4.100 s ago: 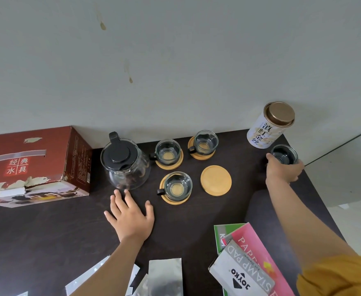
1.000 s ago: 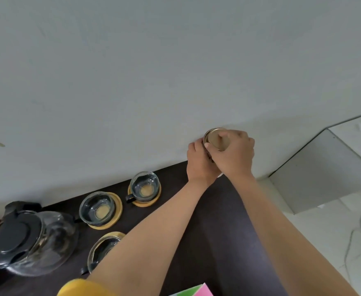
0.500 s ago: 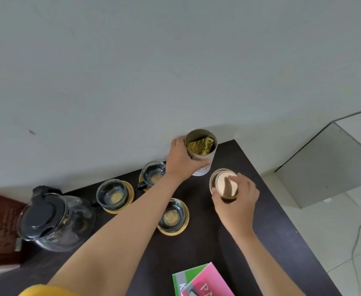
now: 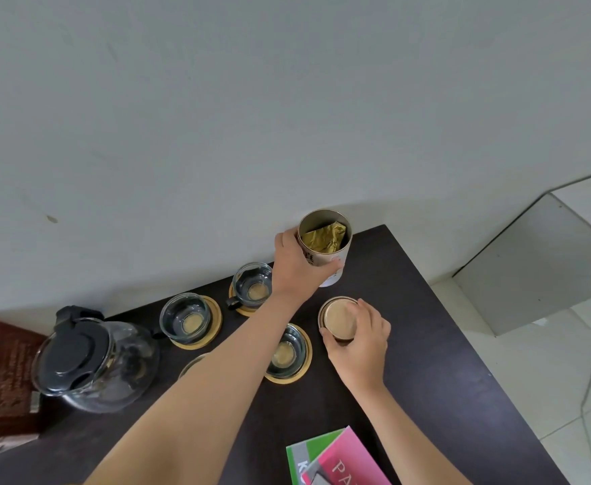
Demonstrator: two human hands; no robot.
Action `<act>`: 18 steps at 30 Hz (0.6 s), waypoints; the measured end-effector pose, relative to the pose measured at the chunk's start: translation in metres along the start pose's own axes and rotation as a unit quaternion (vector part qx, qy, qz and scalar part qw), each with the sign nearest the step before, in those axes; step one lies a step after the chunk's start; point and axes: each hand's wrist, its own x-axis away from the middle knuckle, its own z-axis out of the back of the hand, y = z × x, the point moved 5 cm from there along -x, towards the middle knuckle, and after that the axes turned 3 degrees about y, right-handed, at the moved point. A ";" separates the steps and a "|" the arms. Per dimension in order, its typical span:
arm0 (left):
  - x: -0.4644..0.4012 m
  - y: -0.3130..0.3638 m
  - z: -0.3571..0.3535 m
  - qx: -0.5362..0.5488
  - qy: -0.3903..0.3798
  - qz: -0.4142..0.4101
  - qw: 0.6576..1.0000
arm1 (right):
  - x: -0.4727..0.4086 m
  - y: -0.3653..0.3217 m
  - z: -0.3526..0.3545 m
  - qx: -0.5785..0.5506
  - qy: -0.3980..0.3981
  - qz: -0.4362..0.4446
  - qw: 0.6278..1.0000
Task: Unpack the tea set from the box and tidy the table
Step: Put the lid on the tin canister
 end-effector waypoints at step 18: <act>0.047 0.011 0.017 -0.053 -0.001 0.067 0.996 | 0.009 -0.022 0.017 -0.006 -0.005 -0.030 1.000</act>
